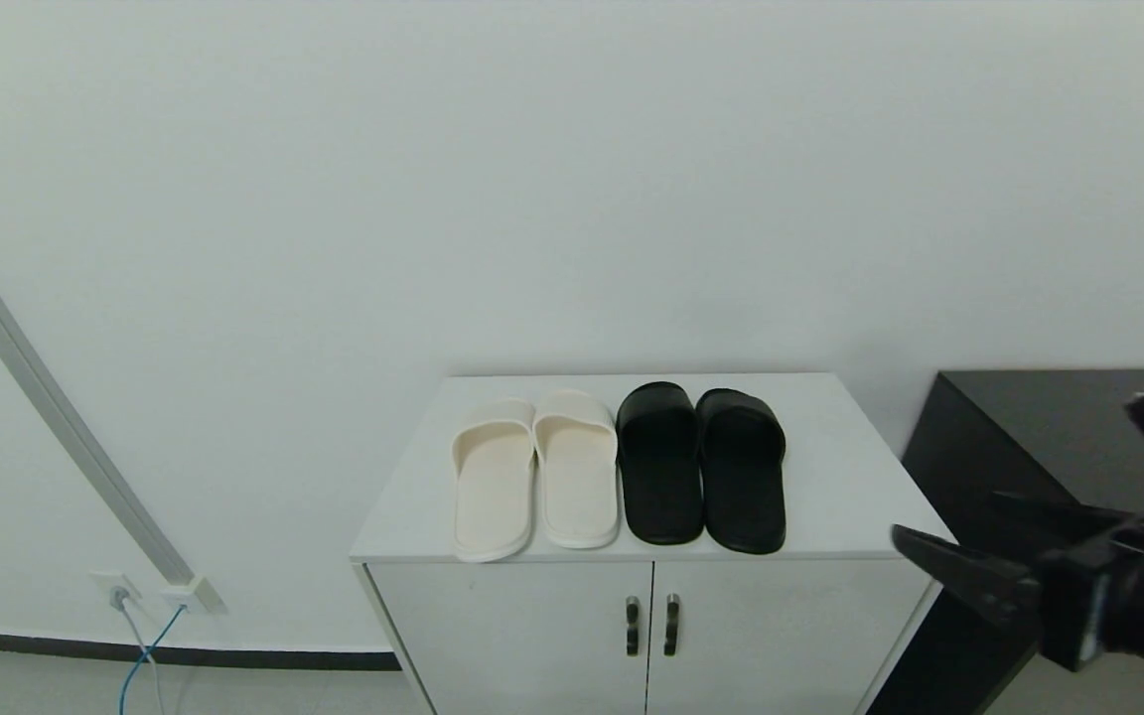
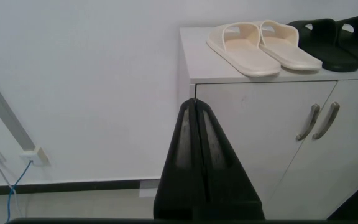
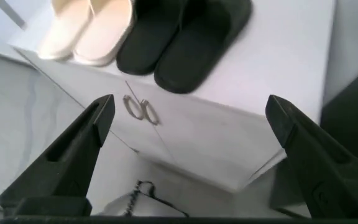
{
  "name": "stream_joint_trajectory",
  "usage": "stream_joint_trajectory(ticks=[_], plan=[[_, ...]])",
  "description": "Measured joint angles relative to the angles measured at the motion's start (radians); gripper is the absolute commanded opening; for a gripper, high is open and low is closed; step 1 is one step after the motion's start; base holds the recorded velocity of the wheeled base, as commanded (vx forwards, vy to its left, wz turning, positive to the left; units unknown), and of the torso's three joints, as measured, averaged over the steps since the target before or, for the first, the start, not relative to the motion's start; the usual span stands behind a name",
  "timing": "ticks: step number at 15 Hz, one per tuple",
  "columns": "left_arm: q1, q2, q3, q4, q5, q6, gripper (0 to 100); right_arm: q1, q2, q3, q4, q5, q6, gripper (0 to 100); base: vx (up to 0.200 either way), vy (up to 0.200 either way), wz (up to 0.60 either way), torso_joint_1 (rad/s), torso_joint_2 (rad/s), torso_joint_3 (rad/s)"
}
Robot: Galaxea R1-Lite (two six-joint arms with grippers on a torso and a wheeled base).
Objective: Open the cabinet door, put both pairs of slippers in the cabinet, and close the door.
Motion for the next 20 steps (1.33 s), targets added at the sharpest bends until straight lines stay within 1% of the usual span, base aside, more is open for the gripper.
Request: stream_joint_trajectory(ticks=[3, 5, 7, 10, 13, 16, 18, 20], plan=[[0.0, 0.0, 0.0, -0.001, 0.0, 0.0, 0, 0.044, 0.154, -0.128, -0.005, -0.061, 0.019, 100, 0.0, 0.0, 0.0, 0.0, 0.0, 0.0], [-0.001, 0.0, 0.0, -0.001, 0.0, 0.0, 0, 0.061, 0.25, -0.201, -0.006, -0.123, 0.056, 100, 0.0, 0.0, 0.0, 0.0, 0.0, 0.0], [0.0, 0.0, 0.0, -0.001, 0.0, 0.0, 0, 0.073, 0.338, -0.281, -0.006, -0.19, 0.08, 100, 0.0, 0.0, 0.0, 0.0, 0.0, 0.0], [0.0, 0.0, 0.0, -0.001, 0.0, 0.0, 0, 0.084, 0.448, -0.377, -0.006, -0.239, 0.086, 100, 0.0, 0.0, 0.0, 0.0, 0.0, 0.0], [0.0, 0.0, 0.0, -0.001, 0.0, -0.001, 0, 0.103, 0.563, -0.446, -0.025, -0.308, 0.09, 100, 0.0, 0.0, 0.0, 0.0, 0.0, 0.0], [0.0, 0.0, 0.0, -0.001, 0.0, -0.001, 0, 0.116, 0.685, -0.498, -0.102, -0.396, 0.099, 100, 0.0, 0.0, 0.0, 0.0, 0.0, 0.0], [0.0, 0.0, 0.0, -0.001, 0.0, -0.001, 0, 0.118, 0.763, -0.533, -0.134, -0.42, 0.1, 100, 0.0, 0.0, 0.0, 0.0, 0.0, 0.0], [0.0, 0.0, 0.0, -0.001, 0.0, -0.001, 0, 0.11, 0.829, -0.578, -0.154, -0.423, 0.1, 100, 0.0, 0.0, 0.0, 0.0, 0.0, 0.0]])
